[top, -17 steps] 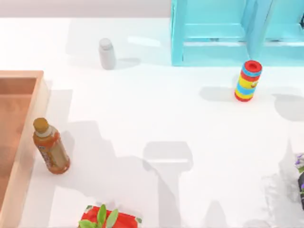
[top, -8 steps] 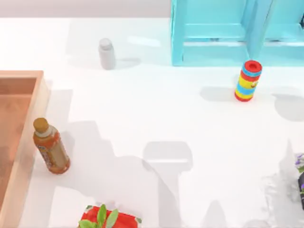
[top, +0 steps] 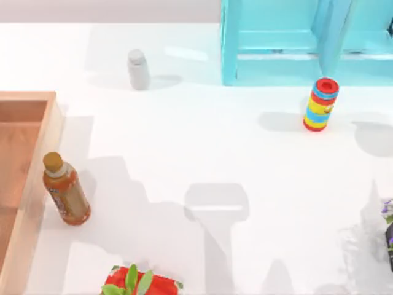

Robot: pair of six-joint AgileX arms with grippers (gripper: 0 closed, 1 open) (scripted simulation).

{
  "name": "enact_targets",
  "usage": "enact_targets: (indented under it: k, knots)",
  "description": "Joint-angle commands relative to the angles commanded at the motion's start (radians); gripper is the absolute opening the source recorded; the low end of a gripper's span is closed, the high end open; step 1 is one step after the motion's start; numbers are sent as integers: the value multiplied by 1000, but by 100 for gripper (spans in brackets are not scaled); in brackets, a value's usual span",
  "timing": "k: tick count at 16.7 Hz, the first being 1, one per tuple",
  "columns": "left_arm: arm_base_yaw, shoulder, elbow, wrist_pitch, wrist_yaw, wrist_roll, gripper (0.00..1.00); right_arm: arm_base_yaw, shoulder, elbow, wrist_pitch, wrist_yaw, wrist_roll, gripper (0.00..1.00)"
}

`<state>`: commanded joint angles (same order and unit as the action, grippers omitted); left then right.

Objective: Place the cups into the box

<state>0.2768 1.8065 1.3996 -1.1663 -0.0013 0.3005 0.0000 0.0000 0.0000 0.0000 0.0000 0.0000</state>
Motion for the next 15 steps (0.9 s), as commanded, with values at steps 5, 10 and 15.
enact_targets:
  k: [5, 10, 15]
  knots:
    - [-1, 10, 40, -41, 0, 1, 100, 0, 0, 0, 0, 0, 0, 100]
    - [-3, 17, 265, -254, 0, -1, 100, 0, 0, 0, 0, 0, 0, 100]
    - [-6, 13, 413, -400, 0, -4, 100, 0, 0, 0, 0, 0, 0, 100]
